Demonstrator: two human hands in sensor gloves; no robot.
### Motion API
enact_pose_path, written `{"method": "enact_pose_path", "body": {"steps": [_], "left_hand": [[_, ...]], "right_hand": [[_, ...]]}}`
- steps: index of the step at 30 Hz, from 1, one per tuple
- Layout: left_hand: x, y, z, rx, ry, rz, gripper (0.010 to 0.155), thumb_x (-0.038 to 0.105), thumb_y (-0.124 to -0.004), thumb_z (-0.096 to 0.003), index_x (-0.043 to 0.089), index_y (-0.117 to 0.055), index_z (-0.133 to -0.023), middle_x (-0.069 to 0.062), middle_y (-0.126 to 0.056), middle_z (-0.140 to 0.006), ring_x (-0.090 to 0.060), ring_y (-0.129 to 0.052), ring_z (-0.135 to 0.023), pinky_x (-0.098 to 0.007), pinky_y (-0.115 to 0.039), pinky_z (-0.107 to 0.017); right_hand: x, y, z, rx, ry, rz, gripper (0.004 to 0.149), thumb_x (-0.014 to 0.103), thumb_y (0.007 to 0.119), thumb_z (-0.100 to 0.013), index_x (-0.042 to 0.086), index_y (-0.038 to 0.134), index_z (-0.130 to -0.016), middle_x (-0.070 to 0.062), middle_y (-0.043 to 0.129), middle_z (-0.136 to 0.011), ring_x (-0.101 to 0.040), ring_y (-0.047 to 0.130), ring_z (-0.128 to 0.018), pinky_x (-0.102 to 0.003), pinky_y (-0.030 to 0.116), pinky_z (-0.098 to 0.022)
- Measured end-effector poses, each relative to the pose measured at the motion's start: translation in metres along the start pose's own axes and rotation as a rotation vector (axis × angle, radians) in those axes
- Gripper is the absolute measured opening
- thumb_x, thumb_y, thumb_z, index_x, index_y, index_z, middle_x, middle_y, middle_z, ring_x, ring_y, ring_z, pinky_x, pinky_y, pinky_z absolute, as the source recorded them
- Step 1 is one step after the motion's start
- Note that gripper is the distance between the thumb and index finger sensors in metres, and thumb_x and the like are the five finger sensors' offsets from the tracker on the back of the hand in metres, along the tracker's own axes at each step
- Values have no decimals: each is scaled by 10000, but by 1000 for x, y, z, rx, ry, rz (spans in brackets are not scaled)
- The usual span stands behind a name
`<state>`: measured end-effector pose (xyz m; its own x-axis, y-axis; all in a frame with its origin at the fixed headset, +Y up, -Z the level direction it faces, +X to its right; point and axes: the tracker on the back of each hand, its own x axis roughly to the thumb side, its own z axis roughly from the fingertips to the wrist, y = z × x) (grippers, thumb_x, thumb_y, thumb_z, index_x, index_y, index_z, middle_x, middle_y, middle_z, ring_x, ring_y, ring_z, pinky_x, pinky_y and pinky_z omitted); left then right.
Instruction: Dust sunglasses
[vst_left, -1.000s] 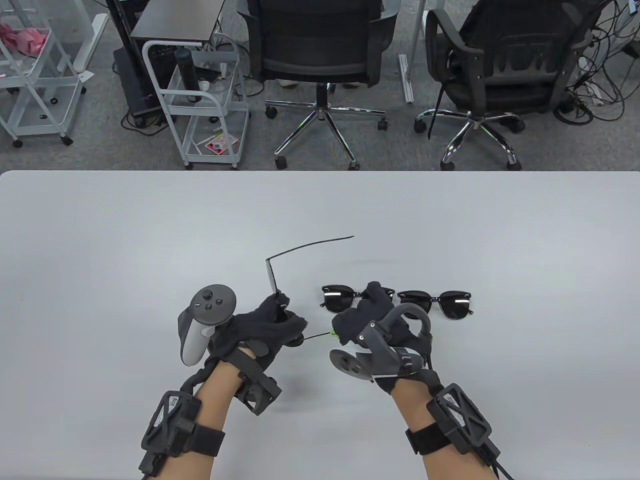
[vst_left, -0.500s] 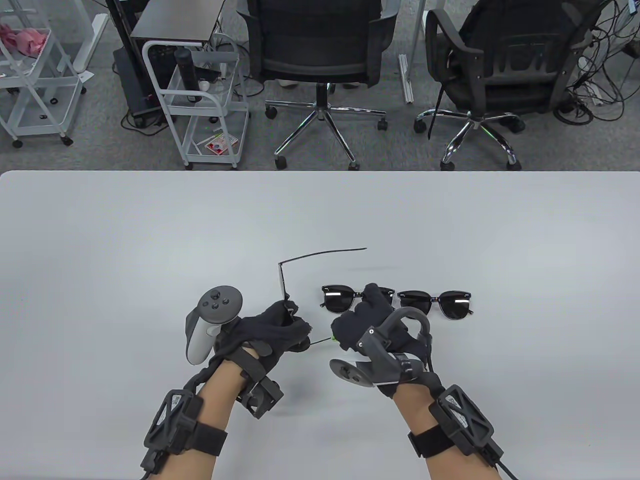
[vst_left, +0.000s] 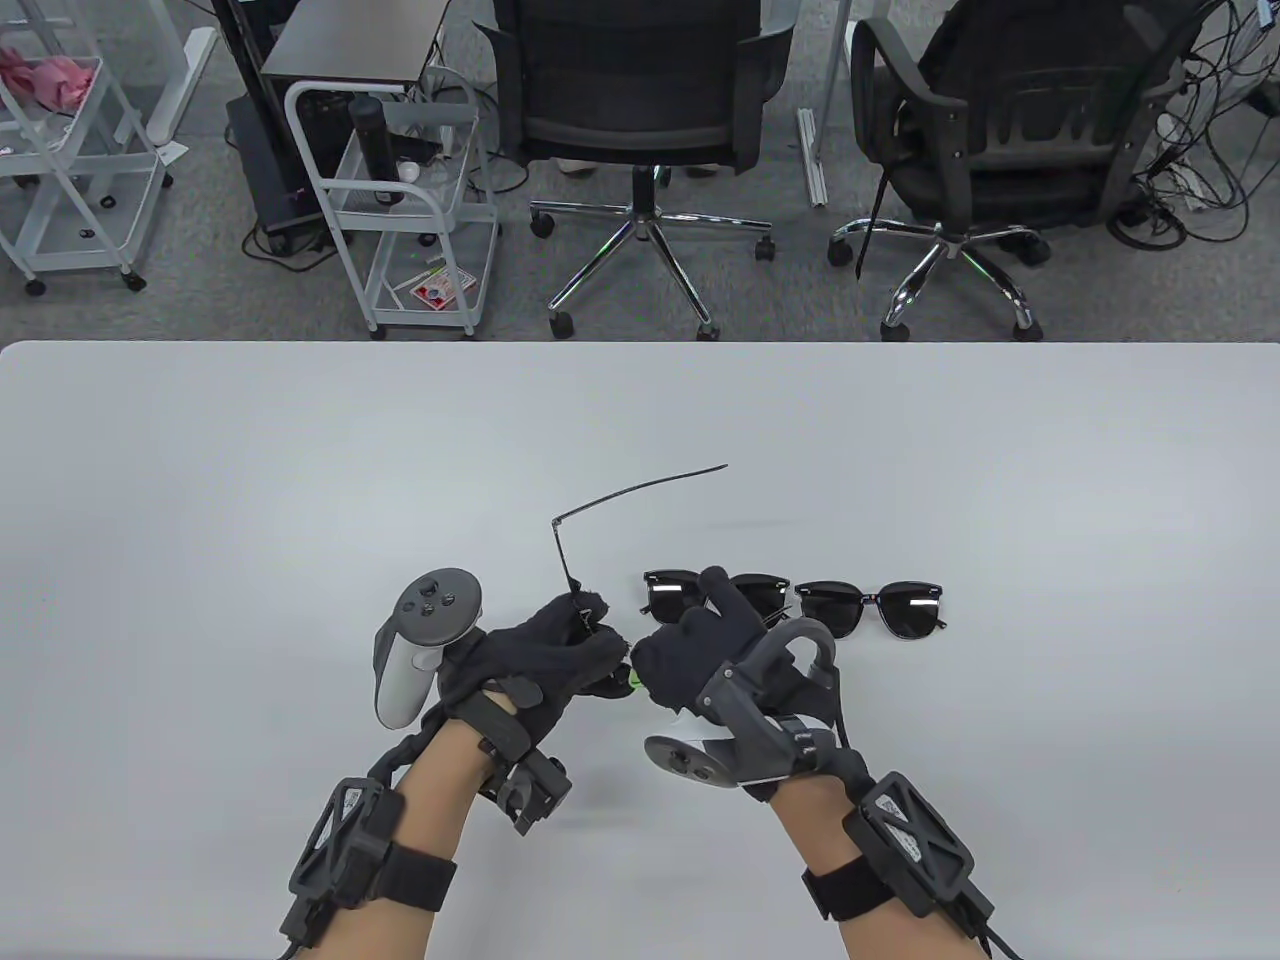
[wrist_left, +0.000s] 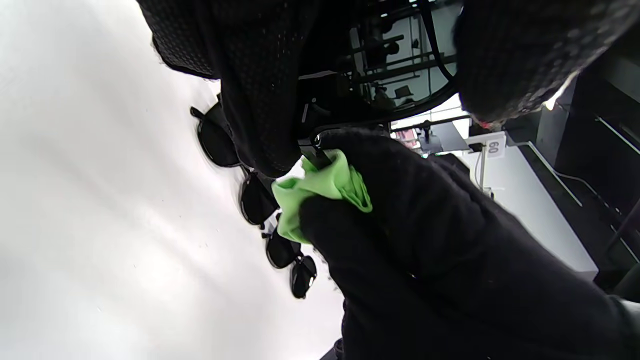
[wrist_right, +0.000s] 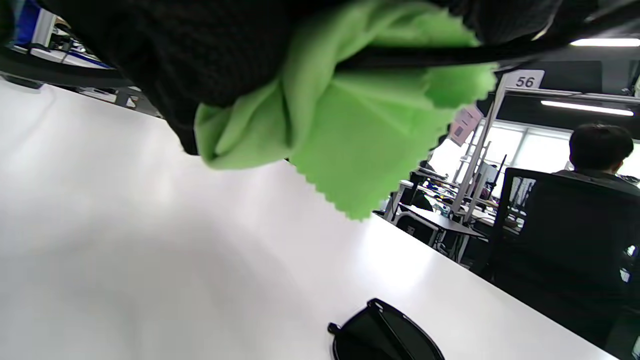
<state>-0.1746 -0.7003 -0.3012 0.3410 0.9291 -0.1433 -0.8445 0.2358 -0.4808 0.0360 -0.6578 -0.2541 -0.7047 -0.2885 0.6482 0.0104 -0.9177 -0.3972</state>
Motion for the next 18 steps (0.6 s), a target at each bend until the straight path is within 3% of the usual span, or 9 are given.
{"method": "enact_pose_path", "body": {"steps": [5, 8, 13, 18], "left_hand": [[1, 14, 5, 75, 8, -80, 968, 665, -852, -342, 99, -507, -1047, -65, -792, -949, -213, -1113, -714, -421, -741, -678], [3, 18, 7, 83, 9, -181, 969, 667, -851, -338, 108, -505, -1050, -58, -790, -953, -208, -1110, -722, -420, -739, -681], [0, 16, 5, 74, 33, -225, 972, 664, -852, -336, 107, -504, -1052, -59, -785, -957, -210, -1102, -728, -424, -735, -681], [-6, 15, 2, 19, 68, -279, 977, 667, -833, -344, 103, -479, -1058, -64, -763, -971, -207, -1088, -747, -424, -726, -687]], "right_hand": [[-24, 11, 8, 64, 76, 25, 446, 377, 851, -387, 178, 924, -780, -15, 1034, -713, -271, 1037, -597, -660, 623, -640], [-34, 21, 12, 166, 122, 30, 445, 374, 853, -392, 172, 925, -782, -29, 1032, -711, -273, 1036, -592, -669, 614, -636], [-28, 22, 9, 224, 99, 42, 446, 391, 859, -404, 175, 929, -788, -29, 1036, -724, -286, 1040, -618, -666, 620, -631], [-26, 14, 13, 97, 105, 5, 461, 399, 841, -418, 195, 913, -824, -52, 992, -837, -342, 994, -739, -669, 615, -632]]}}
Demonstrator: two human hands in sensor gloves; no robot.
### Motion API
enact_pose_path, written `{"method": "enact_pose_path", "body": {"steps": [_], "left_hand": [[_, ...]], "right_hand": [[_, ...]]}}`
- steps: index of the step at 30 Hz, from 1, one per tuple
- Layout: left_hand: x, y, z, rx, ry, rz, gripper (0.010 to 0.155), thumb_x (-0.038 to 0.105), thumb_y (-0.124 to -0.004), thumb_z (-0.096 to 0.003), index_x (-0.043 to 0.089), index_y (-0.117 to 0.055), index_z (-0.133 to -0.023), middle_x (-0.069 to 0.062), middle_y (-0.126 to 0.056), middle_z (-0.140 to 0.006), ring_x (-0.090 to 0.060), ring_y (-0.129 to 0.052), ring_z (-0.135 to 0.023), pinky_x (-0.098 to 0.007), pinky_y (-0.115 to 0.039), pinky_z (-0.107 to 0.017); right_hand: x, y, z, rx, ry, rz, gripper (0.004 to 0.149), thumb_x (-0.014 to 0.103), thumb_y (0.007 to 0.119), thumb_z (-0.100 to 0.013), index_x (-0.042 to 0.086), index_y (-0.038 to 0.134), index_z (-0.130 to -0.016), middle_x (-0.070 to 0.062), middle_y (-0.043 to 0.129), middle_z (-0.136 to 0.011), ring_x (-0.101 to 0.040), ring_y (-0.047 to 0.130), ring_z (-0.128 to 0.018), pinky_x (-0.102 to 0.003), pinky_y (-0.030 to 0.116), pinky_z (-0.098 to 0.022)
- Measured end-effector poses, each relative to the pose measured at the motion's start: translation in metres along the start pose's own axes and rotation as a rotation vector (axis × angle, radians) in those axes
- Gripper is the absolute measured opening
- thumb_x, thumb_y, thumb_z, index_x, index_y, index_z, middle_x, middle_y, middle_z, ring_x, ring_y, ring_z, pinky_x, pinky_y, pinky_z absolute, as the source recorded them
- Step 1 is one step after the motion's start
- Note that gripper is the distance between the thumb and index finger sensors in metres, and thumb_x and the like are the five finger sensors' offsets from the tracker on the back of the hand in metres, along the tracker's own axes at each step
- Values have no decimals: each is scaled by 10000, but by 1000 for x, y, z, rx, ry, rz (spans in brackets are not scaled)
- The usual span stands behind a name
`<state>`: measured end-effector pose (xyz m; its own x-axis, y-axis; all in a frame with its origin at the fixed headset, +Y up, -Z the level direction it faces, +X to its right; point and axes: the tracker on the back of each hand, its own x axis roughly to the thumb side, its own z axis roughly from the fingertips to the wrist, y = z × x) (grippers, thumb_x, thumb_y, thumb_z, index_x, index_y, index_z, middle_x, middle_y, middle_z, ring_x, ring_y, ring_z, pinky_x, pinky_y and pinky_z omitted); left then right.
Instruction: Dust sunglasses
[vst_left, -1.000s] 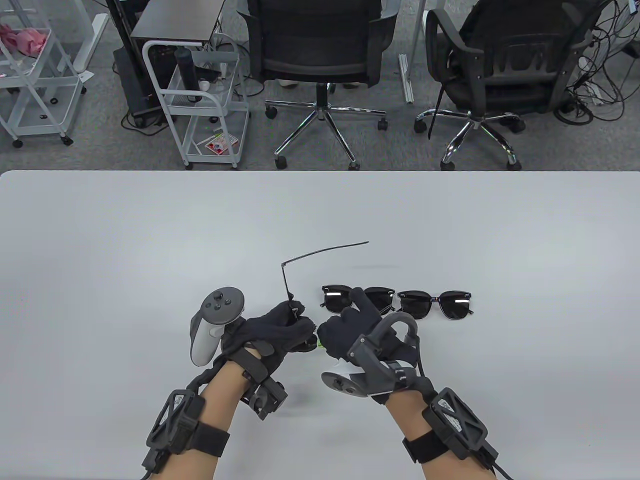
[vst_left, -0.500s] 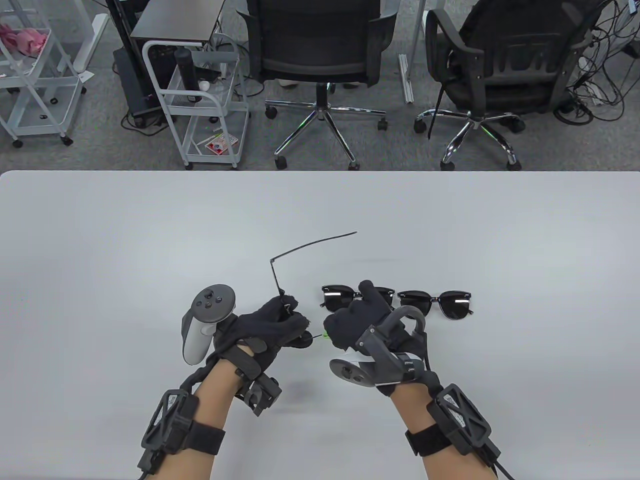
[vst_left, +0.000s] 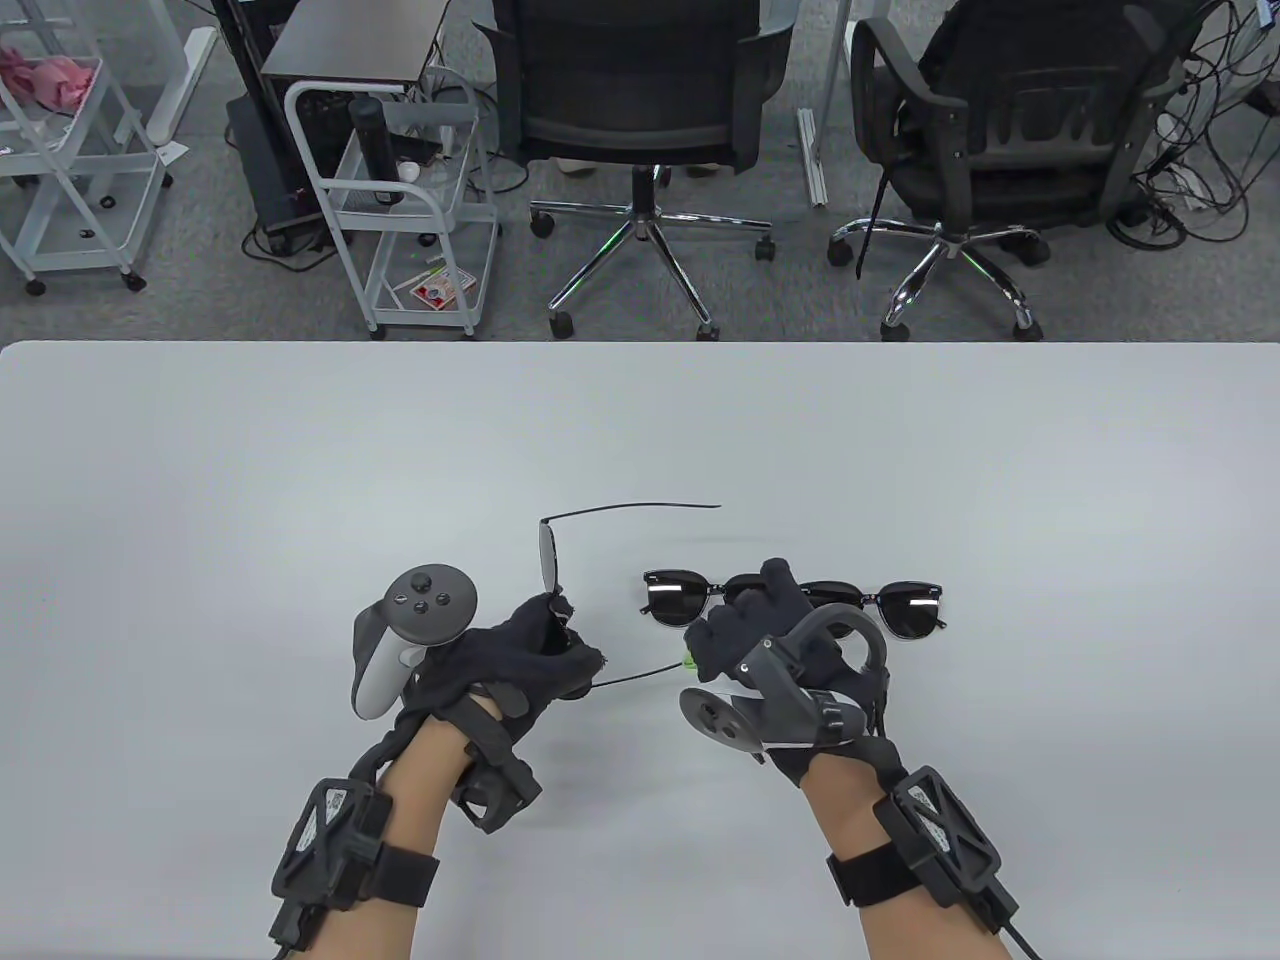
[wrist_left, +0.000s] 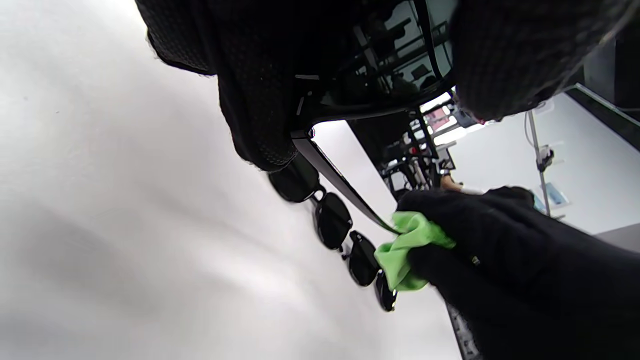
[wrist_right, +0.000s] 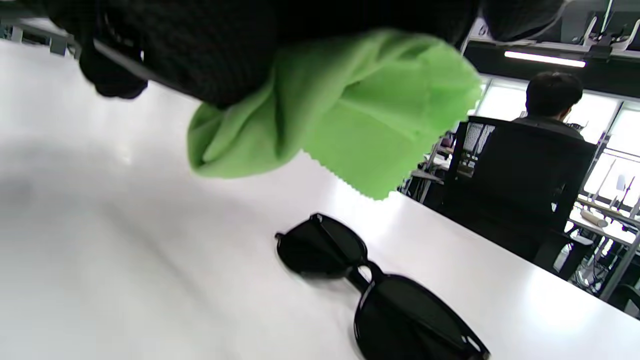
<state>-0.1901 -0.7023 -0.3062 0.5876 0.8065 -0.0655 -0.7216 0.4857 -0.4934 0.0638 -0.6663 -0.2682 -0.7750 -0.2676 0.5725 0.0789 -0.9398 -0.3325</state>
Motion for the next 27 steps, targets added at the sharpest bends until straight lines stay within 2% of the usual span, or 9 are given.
{"method": "enact_pose_path", "body": {"steps": [4, 7, 10, 14, 18, 21, 24, 26, 27], "left_hand": [[-5, 2, -1, 17, 26, -3, 978, 666, -833, -344, 99, -480, -1058, -69, -765, -970, -210, -1087, -747, -427, -725, -686], [-8, 5, -1, 44, 41, -2, 979, 666, -834, -342, 99, -480, -1057, -70, -763, -971, -210, -1087, -746, -430, -725, -685], [-10, 7, -1, 68, 49, 8, 980, 670, -830, -342, 101, -477, -1057, -69, -761, -973, -205, -1085, -749, -428, -725, -686], [-10, 7, 0, 71, 48, 18, 983, 674, -826, -342, 101, -472, -1059, -68, -757, -977, -201, -1083, -752, -428, -724, -687], [-11, 7, -1, 70, 41, 25, 986, 677, -822, -343, 102, -467, -1061, -66, -755, -980, -198, -1082, -754, -428, -723, -688], [-11, 7, -1, 67, 40, 32, 985, 677, -821, -343, 102, -467, -1060, -66, -755, -980, -197, -1083, -753, -427, -723, -689], [-11, 8, -1, 73, 36, 44, 987, 680, -818, -343, 102, -465, -1061, -65, -754, -981, -196, -1081, -756, -427, -722, -690], [-11, 8, -1, 81, 30, 54, 988, 681, -817, -343, 104, -463, -1061, -62, -754, -982, -192, -1082, -755, -426, -722, -691], [-11, 8, -1, 85, 24, 62, 987, 684, -814, -344, 106, -460, -1062, -59, -751, -984, -190, -1080, -758, -425, -721, -692]], "right_hand": [[-5, -16, 7, -146, 16, -98, 457, 401, 842, -415, 202, 915, -821, -44, 993, -838, -335, 996, -742, -667, 621, -633], [-9, -28, 11, -163, 43, -191, 460, 402, 853, -412, 179, 929, -807, -47, 1022, -791, -328, 1022, -690, -665, 636, -623], [-7, -23, 7, 23, 42, -257, 461, 408, 857, -417, 159, 938, -796, -56, 1041, -751, -322, 1043, -635, -651, 666, -606], [3, 8, 0, 366, -11, -384, 466, 415, 857, -422, 148, 935, -797, -64, 1042, -741, -319, 1048, -621, -646, 676, -593], [11, 36, -1, 556, -30, -490, 477, 407, 867, -424, 135, 923, -812, -78, 1024, -773, -343, 1029, -653, -657, 660, -591], [14, 47, -1, 635, -46, -480, 533, 425, 875, -420, 132, 878, -865, -96, 981, -843, -369, 997, -714, -660, 648, -594], [8, 44, 0, 596, -23, -477, 620, 484, 871, -412, 117, 830, -910, -117, 943, -889, -382, 972, -749, -664, 638, -598], [1, 38, 1, 512, 16, -497, 641, 504, 870, -407, 111, 829, -911, -121, 940, -891, -392, 968, -747, -667, 635, -599], [-3, 34, 1, 435, 41, -497, 632, 498, 873, -404, 116, 836, -905, -121, 943, -887, -388, 970, -745, -666, 635, -600]]}}
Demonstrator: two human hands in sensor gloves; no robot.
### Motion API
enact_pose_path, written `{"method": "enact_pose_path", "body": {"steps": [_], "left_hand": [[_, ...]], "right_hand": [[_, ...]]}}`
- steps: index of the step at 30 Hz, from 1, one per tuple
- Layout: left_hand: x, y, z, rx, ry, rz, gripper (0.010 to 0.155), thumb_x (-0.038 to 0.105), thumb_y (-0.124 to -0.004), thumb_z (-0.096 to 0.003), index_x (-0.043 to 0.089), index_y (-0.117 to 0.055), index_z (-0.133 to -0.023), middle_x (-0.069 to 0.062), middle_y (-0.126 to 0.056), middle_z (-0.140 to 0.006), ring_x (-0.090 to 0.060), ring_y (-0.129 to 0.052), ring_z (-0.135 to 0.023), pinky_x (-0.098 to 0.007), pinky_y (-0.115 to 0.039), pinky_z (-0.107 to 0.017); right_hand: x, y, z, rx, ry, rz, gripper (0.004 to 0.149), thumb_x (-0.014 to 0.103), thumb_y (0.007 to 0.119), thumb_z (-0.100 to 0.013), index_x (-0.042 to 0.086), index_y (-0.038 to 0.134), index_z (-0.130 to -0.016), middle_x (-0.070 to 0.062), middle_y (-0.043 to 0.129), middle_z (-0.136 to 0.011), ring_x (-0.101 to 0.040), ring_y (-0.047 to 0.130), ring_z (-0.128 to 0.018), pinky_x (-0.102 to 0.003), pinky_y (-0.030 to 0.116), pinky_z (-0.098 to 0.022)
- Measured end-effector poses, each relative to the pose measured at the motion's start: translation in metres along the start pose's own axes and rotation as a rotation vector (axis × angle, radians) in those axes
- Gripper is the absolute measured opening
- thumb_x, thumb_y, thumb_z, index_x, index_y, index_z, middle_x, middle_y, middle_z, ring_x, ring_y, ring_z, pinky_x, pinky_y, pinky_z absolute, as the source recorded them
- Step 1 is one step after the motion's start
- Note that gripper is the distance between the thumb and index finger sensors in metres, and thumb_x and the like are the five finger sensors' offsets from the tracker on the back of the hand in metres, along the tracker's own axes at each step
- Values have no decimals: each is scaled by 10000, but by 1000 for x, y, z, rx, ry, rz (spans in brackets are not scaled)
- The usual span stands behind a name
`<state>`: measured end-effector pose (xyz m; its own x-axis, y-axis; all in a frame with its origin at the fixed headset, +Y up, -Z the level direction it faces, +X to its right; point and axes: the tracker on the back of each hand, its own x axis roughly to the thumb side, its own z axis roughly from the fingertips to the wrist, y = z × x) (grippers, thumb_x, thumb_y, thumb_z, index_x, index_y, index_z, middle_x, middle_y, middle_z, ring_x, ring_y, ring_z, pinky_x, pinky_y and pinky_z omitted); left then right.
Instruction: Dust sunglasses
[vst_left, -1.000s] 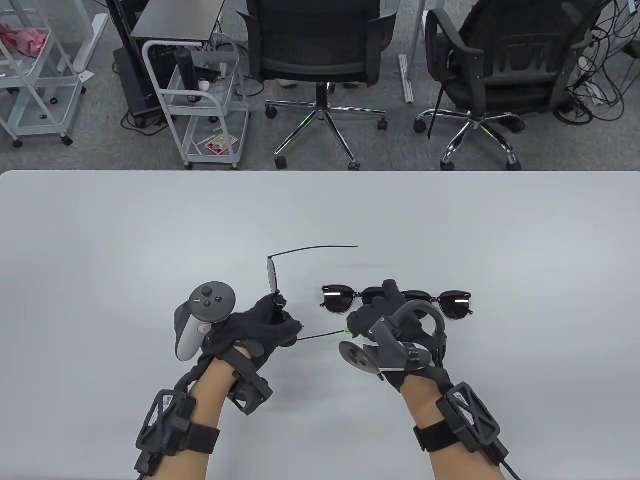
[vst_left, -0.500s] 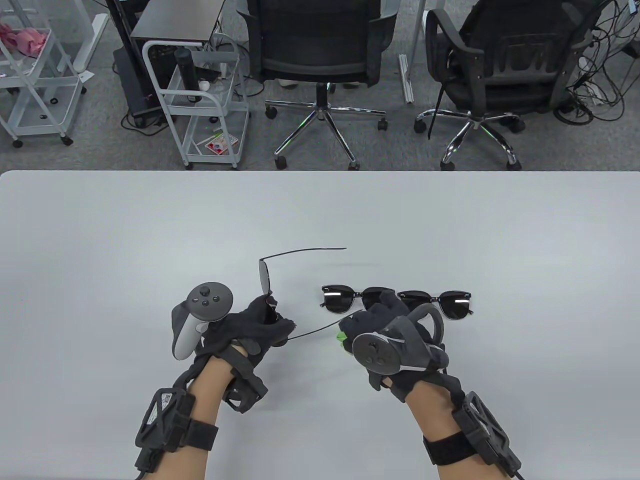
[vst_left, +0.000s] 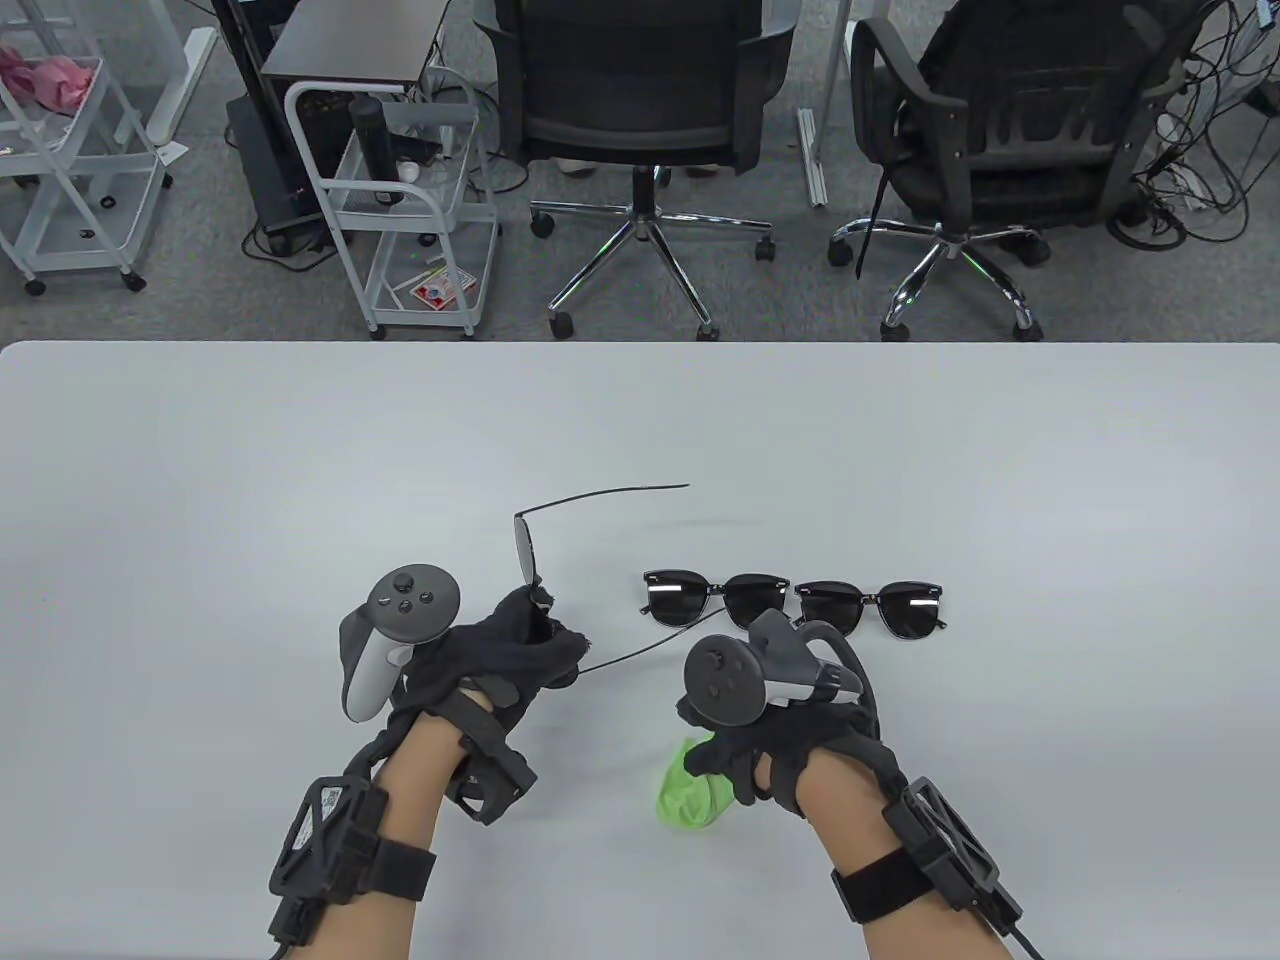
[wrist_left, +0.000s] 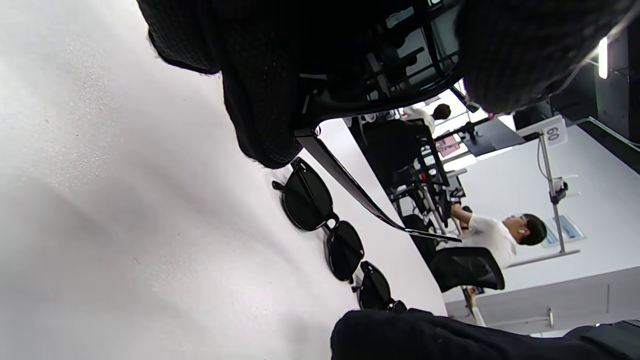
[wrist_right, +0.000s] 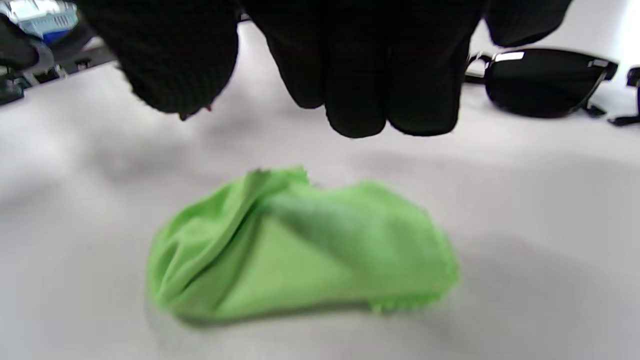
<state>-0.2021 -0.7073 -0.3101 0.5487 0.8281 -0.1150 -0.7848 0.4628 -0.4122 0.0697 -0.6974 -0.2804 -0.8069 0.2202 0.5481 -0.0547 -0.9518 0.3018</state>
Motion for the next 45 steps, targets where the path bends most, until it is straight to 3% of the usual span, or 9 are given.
{"method": "enact_pose_path", "body": {"steps": [3, 7, 20, 24, 26, 28, 31, 34, 45], "left_hand": [[2, -2, -1, 0, -29, 22, 989, 685, -807, -342, 113, -450, -1065, -54, -744, -991, -184, -1077, -768, -423, -716, -700], [6, -11, -2, -31, -69, 46, 991, 689, -796, -340, 122, -435, -1069, -47, -738, -998, -170, -1079, -775, -416, -713, -708], [28, -50, -2, -157, -128, -88, 989, 674, -793, -343, 164, -382, -1083, -33, -693, -1035, -189, -1058, -789, -457, -691, -714], [24, -45, -3, -102, -107, -106, 980, 663, -798, -344, 168, -392, -1087, -34, -695, -1034, -205, -1045, -785, -481, -672, -716], [23, -42, -2, -58, -98, -175, 973, 660, -802, -343, 188, -396, -1090, -26, -690, -1037, -212, -1030, -789, -496, -659, -717], [24, -40, -2, -17, -99, -268, 966, 666, -798, -341, 210, -398, -1093, -9, -687, -1039, -207, -1022, -793, -501, -657, -718], [27, -41, -1, 12, -112, -348, 952, 659, -805, -339, 253, -397, -1097, 12, -672, -1050, -212, -992, -811, -524, -636, -722], [30, -44, -1, -8, -138, -376, 933, 647, -809, -345, 297, -384, -1098, 30, -645, -1068, -220, -953, -844, -543, -610, -732], [35, -54, -1, -41, -176, -349, 915, 629, -817, -352, 329, -374, -1095, 40, -624, -1080, -224, -924, -873, -558, -590, -737]], "right_hand": [[-5, -11, 6, -246, 31, -20, 573, 428, 880, -405, 120, 853, -888, -114, 952, -873, -378, 981, -726, -662, 641, -599], [-6, -14, 11, -417, 45, -89, 538, 391, 874, -415, 122, 860, -880, -114, 950, -875, -378, 978, -734, -662, 649, -599], [28, -7, 1, -451, -49, 39, 577, 342, 824, -436, 44, 769, -927, -167, 877, -932, -403, 934, -788, -668, 641, -609], [23, -24, 13, -617, -1, -5, 543, 355, 819, -442, 86, 807, -913, -142, 907, -912, -393, 955, -763, -657, 651, -604], [17, -32, 22, -699, 17, -14, 600, 411, 800, -461, 102, 729, -970, -152, 802, -997, -423, 836, -866, -662, 581, -630], [7, -35, 28, -741, 64, -22, 704, 465, 772, -480, 103, 569, -1049, -204, 529, -1117, -488, 511, -1003, -690, 354, -637], [-12, -31, 30, -712, 140, -80, 859, 554, 708, -498, 61, 315, -1081, -242, 256, -1138, -523, 229, -1000, -689, 207, -599], [-28, -22, 26, -645, 206, -200, 898, 583, 676, -501, 35, 247, -1070, -255, 194, -1124, -527, 154, -978, -680, 148, -579], [-17, -5, 11, -524, 164, -577, 690, 422, 696, -511, -18, 544, -1020, -286, 607, -1056, -539, 600, -937, -716, 158, -528]]}}
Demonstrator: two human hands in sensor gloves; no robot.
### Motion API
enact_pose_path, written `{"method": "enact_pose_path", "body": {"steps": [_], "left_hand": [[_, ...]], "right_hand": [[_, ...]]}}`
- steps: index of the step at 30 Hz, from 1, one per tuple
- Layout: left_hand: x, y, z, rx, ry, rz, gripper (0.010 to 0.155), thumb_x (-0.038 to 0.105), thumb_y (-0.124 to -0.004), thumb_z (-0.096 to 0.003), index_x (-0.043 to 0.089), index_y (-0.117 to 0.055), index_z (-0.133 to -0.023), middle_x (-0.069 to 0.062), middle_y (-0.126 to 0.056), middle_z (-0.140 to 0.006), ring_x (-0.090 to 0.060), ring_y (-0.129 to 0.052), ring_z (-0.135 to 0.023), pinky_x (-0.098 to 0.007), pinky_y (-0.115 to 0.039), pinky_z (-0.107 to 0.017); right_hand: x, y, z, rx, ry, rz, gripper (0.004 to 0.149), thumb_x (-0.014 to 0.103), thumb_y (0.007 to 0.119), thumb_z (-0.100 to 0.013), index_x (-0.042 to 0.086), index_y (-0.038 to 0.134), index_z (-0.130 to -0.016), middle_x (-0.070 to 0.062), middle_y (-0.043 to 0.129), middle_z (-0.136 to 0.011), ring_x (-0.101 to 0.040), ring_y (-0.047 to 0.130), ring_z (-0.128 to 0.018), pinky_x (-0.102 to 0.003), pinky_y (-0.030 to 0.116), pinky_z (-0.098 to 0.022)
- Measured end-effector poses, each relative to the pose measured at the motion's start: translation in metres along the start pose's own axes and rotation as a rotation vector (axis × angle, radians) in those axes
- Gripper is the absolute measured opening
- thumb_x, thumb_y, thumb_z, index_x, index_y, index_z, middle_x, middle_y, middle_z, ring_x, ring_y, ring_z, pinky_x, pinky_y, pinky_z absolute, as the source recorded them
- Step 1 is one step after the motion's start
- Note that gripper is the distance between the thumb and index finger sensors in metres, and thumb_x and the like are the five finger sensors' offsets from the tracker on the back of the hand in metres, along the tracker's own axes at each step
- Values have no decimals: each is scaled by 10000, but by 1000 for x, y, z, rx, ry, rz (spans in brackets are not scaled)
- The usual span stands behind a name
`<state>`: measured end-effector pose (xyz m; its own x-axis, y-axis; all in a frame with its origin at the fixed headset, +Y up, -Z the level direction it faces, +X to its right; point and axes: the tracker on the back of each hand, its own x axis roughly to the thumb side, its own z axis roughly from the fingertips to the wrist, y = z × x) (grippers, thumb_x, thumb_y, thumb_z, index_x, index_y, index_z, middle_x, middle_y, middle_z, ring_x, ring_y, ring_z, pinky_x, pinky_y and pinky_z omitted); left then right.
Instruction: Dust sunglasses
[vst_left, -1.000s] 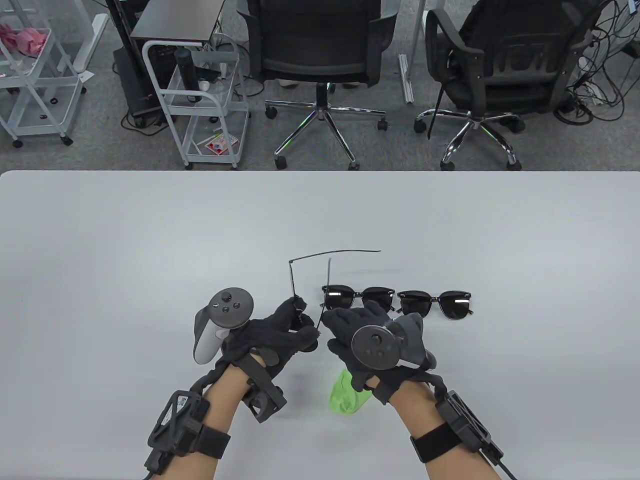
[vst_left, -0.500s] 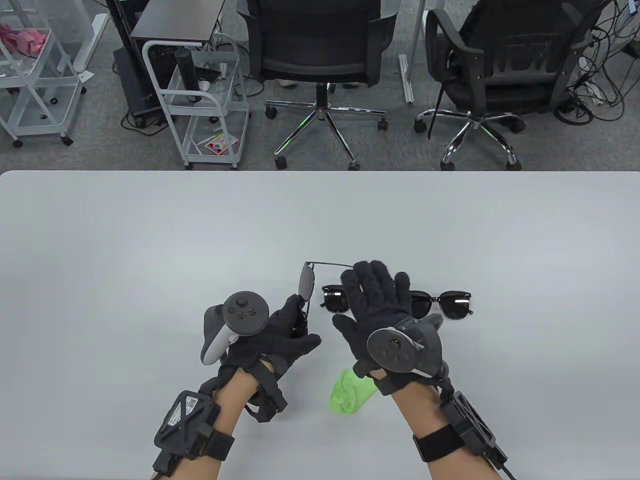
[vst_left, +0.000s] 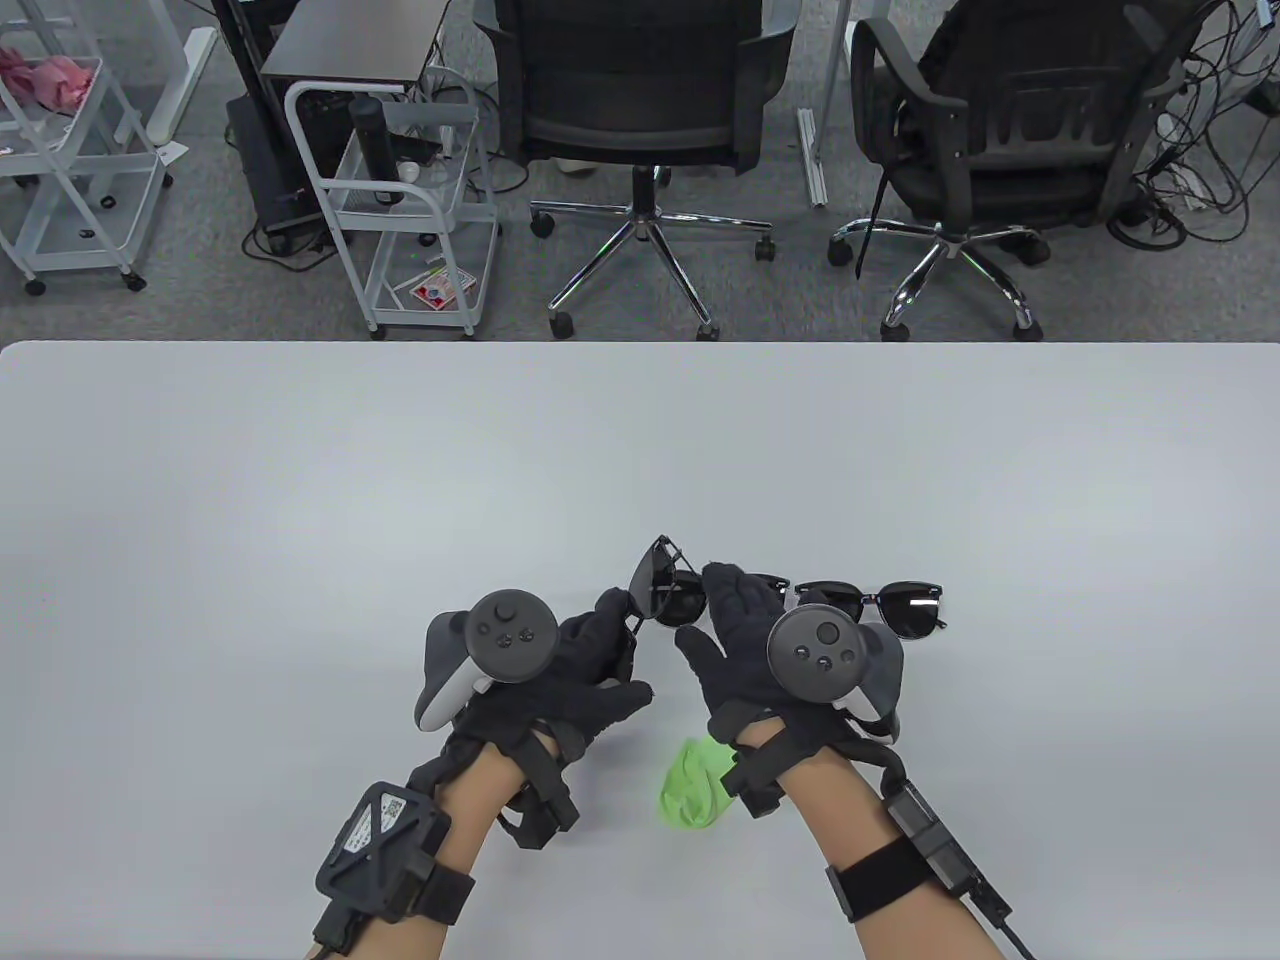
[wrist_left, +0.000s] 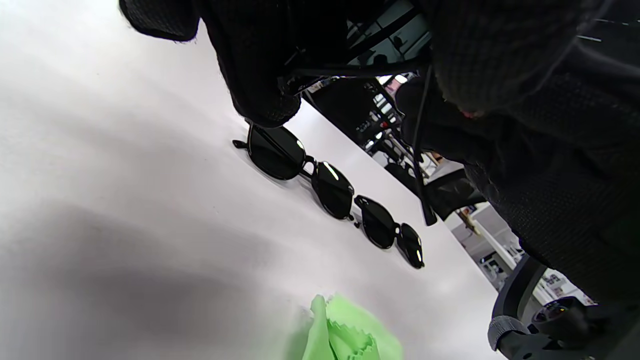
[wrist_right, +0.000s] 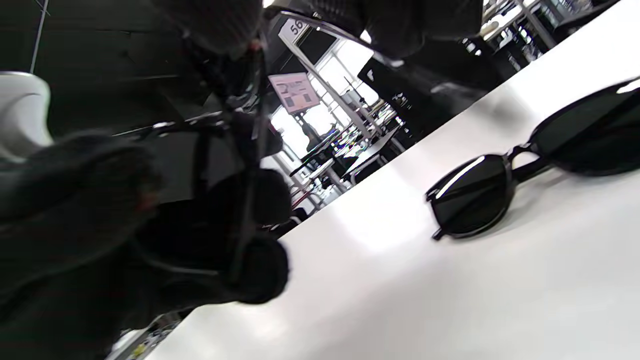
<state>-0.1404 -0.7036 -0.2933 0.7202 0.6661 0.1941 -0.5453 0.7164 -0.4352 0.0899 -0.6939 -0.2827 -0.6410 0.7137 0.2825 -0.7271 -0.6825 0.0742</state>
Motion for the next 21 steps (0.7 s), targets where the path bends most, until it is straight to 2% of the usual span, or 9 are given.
{"method": "enact_pose_path", "body": {"steps": [6, 13, 17, 21], "left_hand": [[7, -5, -1, -24, -17, 12, 916, 624, -815, -354, 315, -368, -1092, 37, -626, -1078, -230, -930, -872, -555, -599, -735], [4, 3, -3, 13, 1, -11, 917, 622, -830, -347, 342, -378, -1094, 64, -622, -1083, -226, -907, -887, -559, -588, -741], [-7, 26, -8, 109, 112, -202, 912, 592, -886, -325, 369, -440, -1089, 87, -637, -1079, -230, -863, -918, -569, -575, -744], [-22, 44, -23, 99, 269, -483, 901, 543, -962, -285, 404, -528, -1063, 128, -669, -1062, -230, -842, -933, -577, -560, -749]], "right_hand": [[9, 6, 0, 45, -47, -67, 669, 393, 701, -507, -61, 570, -980, -293, 687, -1010, -537, 709, -897, -752, 248, -550], [6, 2, -2, 51, -44, -87, 664, 394, 700, -509, -43, 570, -992, -291, 671, -1021, -544, 683, -907, -753, 254, -554], [2, -9, -1, 7, -22, -52, 666, 394, 706, -506, -51, 583, -987, -300, 680, -1013, -548, 692, -898, -751, 269, -557], [-8, -20, -1, -34, 12, -10, 665, 397, 708, -506, -51, 596, -983, -303, 688, -1007, -552, 698, -890, -750, 275, -557]]}}
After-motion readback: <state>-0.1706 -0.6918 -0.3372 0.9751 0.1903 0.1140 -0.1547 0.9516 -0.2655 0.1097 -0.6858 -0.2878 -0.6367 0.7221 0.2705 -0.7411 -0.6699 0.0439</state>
